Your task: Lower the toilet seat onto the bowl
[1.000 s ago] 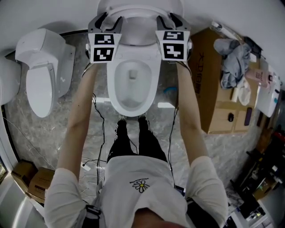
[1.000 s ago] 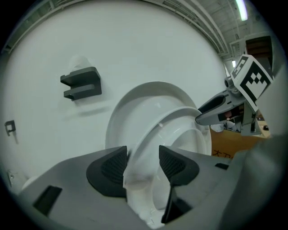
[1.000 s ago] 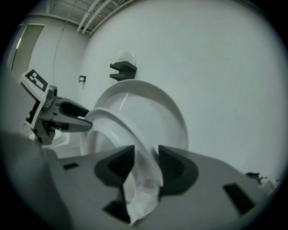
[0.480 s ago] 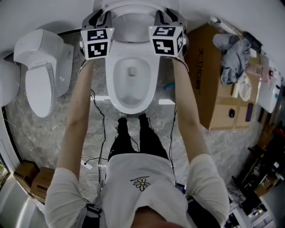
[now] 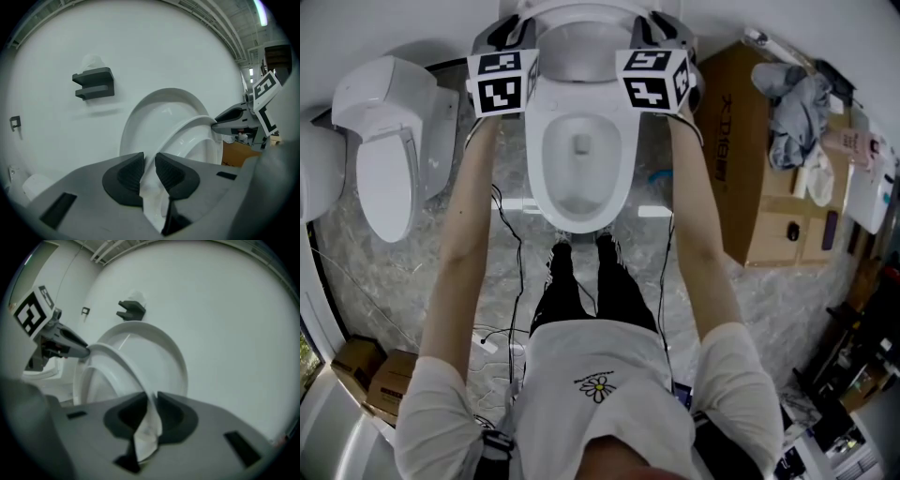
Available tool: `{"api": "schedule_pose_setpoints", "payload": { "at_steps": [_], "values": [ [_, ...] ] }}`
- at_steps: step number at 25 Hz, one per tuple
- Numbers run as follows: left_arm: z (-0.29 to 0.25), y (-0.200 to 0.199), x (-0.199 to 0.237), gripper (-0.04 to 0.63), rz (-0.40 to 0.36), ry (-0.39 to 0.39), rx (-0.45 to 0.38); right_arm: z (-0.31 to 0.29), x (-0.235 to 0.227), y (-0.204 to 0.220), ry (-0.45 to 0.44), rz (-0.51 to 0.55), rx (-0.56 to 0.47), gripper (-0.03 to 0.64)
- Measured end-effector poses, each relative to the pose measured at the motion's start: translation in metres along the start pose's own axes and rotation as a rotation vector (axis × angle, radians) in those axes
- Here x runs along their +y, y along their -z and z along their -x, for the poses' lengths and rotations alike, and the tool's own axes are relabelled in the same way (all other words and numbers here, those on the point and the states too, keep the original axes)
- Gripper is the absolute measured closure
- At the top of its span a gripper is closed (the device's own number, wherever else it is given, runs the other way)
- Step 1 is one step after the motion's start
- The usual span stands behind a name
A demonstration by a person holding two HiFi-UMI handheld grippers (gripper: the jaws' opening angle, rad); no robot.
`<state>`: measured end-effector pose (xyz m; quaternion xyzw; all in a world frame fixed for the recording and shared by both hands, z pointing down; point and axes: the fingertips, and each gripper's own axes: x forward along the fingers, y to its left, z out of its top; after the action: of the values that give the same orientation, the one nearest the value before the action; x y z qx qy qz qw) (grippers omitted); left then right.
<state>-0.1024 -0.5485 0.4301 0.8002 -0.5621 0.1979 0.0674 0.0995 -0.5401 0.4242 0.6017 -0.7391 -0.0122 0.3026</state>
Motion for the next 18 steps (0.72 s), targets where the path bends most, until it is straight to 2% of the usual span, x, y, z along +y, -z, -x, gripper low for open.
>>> {"api": "schedule_pose_setpoints", "payload": {
  "at_steps": [13,18],
  "values": [
    [0.039,0.012,-0.015,0.502,-0.041,0.057,-0.010,0.041,0.012,0.013,0.023,0.025,-0.002,0.535],
    [0.063,0.024,-0.024,0.502,-0.071,0.087,-0.006,0.067,0.023,0.023,0.020,0.022,0.028,0.534]
  ]
}}
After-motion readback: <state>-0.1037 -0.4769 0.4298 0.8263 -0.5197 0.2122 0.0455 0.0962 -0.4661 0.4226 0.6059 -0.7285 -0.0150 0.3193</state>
